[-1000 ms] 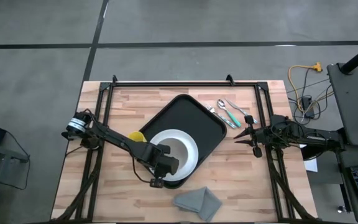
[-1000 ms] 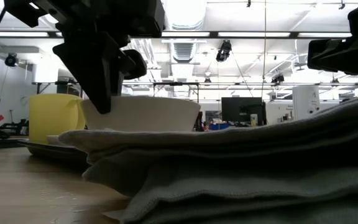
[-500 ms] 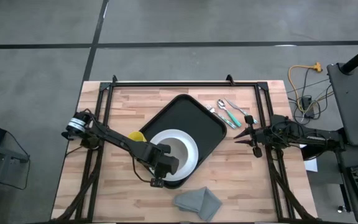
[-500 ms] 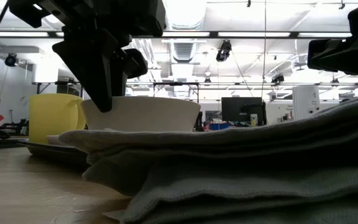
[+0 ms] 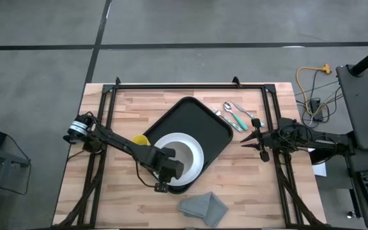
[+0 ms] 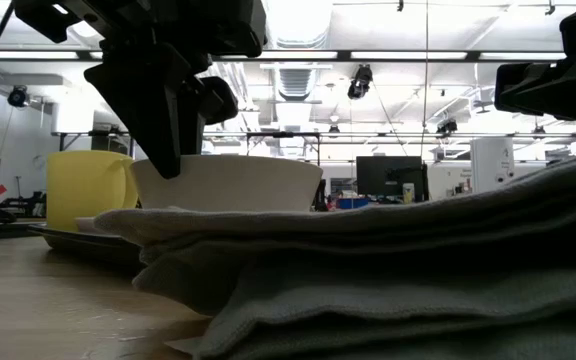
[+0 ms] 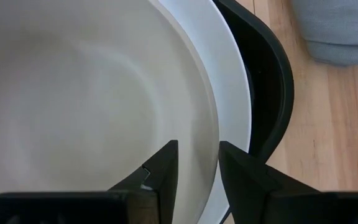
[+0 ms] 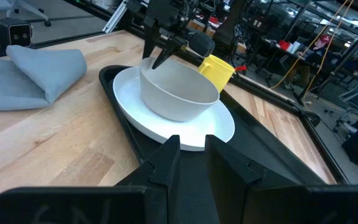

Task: Set up tray
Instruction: Put the gray bowl on top of the white plate on the black serving tray, then adjust the yellow mug on the black serving tray

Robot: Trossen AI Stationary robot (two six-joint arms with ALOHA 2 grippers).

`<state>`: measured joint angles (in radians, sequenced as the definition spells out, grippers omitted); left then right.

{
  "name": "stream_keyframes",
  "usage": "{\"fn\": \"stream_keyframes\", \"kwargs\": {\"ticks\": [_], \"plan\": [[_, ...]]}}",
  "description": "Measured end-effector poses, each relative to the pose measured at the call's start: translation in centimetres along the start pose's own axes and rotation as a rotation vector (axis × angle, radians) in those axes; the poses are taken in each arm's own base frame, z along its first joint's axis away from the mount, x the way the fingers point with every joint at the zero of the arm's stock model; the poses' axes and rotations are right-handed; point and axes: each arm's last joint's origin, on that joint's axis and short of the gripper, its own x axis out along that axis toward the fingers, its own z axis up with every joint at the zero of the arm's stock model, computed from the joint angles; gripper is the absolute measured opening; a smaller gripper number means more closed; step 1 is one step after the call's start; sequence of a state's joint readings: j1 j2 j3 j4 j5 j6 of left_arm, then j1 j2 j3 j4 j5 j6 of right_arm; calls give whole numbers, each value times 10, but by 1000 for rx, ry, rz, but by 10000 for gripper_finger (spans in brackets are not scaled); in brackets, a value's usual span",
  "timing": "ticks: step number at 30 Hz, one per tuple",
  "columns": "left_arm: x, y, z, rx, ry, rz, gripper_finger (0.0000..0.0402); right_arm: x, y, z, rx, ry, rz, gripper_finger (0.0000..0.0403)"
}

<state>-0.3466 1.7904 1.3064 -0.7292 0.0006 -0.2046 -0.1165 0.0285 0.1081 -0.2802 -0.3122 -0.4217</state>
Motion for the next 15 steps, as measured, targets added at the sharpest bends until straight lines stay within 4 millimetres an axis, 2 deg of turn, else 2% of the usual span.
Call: {"fn": "stream_keyframes", "kwargs": {"ticks": [5,10,12,15], "plan": [[-6,0,2,5,-20,-4,101,0,0,0,1,0,0,68],[-16,1,12,125,-57,-3,101,0,0,0,1,0,0,68],[-24,2,17,196,-63,0,101,0,0,0,0,0,0,68],[-46,1,30,279,-87,5,101,0,0,0,1,0,0,68]]}}
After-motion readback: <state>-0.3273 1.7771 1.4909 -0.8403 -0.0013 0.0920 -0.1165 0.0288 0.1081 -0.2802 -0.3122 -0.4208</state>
